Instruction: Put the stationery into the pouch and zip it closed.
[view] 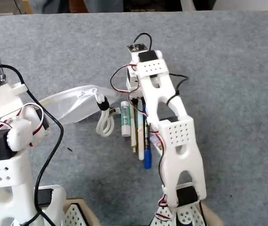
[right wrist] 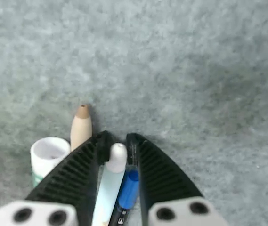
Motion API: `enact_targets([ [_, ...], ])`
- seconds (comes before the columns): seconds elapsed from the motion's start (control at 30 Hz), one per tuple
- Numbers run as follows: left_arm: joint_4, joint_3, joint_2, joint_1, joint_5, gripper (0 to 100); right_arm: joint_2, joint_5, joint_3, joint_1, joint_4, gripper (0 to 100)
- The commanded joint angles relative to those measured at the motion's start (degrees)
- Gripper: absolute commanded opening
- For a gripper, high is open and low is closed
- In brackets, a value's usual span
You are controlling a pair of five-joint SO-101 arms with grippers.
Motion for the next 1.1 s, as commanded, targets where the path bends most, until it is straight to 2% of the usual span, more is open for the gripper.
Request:
enact_targets([
  [0.0, -0.44, 0.22, 2.02, -0.31, 0.26, 3, -0.66, 0.62, -3.82, 0.88, 2.11, 1.1],
  [0.2, -0.44, 0.31, 2.02, -0.31, 0.26, 3, -0.66, 1.49, -16.22, 0.88, 10.11, 1.1],
  [0.33, -0.44, 0.31, 2.02, -0.31, 0.18, 3, -1.89, 4.92, -22.99, 1.58, 10.64, 1.1],
  [0.67, -0.35, 0.31, 2.02, -0.13, 0.18, 3, -17.63, 5.27, -23.78, 3.6, 10.64, 1.1],
  [0.8, -0.44, 0.31, 2.02, -0.13, 0.18, 3, -24.13, 8.97, -23.78, 3.43, 10.64, 1.1],
  [1.07, -0.18, 0.75, 2.11, 0.48, 0.18, 3, -35.74, 9.49, -23.78, 1.76, 10.46, 1.1],
])
